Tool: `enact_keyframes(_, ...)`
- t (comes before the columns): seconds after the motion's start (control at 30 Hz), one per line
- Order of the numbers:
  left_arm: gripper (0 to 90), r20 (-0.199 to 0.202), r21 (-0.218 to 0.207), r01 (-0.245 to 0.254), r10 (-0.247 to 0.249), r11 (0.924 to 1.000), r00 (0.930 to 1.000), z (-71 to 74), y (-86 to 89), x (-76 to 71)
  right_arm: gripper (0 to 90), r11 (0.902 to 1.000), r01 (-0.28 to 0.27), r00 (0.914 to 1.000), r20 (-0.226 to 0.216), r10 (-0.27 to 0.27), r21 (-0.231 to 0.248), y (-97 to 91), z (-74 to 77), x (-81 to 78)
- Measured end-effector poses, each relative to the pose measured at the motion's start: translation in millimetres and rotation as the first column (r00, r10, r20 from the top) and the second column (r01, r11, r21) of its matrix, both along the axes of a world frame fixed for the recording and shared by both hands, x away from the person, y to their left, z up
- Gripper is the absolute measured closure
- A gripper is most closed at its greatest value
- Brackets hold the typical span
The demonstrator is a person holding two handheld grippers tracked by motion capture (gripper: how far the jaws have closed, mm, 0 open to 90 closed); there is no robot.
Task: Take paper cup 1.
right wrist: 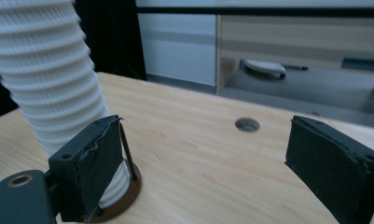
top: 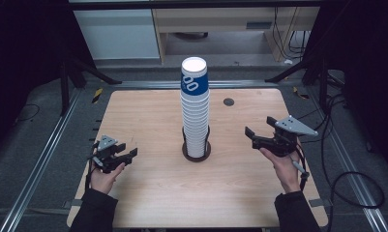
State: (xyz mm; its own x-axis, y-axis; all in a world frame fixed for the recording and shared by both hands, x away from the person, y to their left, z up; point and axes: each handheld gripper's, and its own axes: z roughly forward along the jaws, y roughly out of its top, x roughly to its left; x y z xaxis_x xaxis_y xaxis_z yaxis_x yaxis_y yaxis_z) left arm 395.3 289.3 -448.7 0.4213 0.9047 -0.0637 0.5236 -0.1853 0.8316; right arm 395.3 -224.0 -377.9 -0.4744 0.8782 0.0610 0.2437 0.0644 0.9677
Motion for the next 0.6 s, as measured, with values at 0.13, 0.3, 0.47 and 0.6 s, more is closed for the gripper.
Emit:
enact_keyframes(0.13, 41.1, 0.013, -0.007, 0.017, -0.017, 0.9998, 0.9998, 1.8, -0.2, -1.8, 10.0, 0.9989, -0.046, 0.9974, 0.055, 0.045, 0.013, 8.9, 20.7, -2.8)
enact_keyframes(0.3, 39.9, 0.016, -0.015, 0.030, -0.030, 0.9994, 0.9994, 2.9, -0.2, -2.2, 9.8, 0.9955, -0.093, 0.9901, 0.107, 0.090, 0.020, 23.3, 45.9, -0.9)
enact_keyframes(0.47, 38.3, 0.024, -0.016, 0.032, -0.032, 0.9994, 0.9992, 3.9, -0.1, -2.5, 9.3, 0.9898, -0.138, 0.9803, 0.148, 0.131, 0.036, 38.5, 68.5, 1.6)
enact_keyframes(0.6, 37.5, 0.022, -0.018, 0.027, -0.026, 0.9995, 0.9994, 3.8, 1.0, -2.3, 8.8, 0.9814, -0.187, 0.9692, 0.171, 0.177, 0.043, 52.3, 84.1, 2.8)
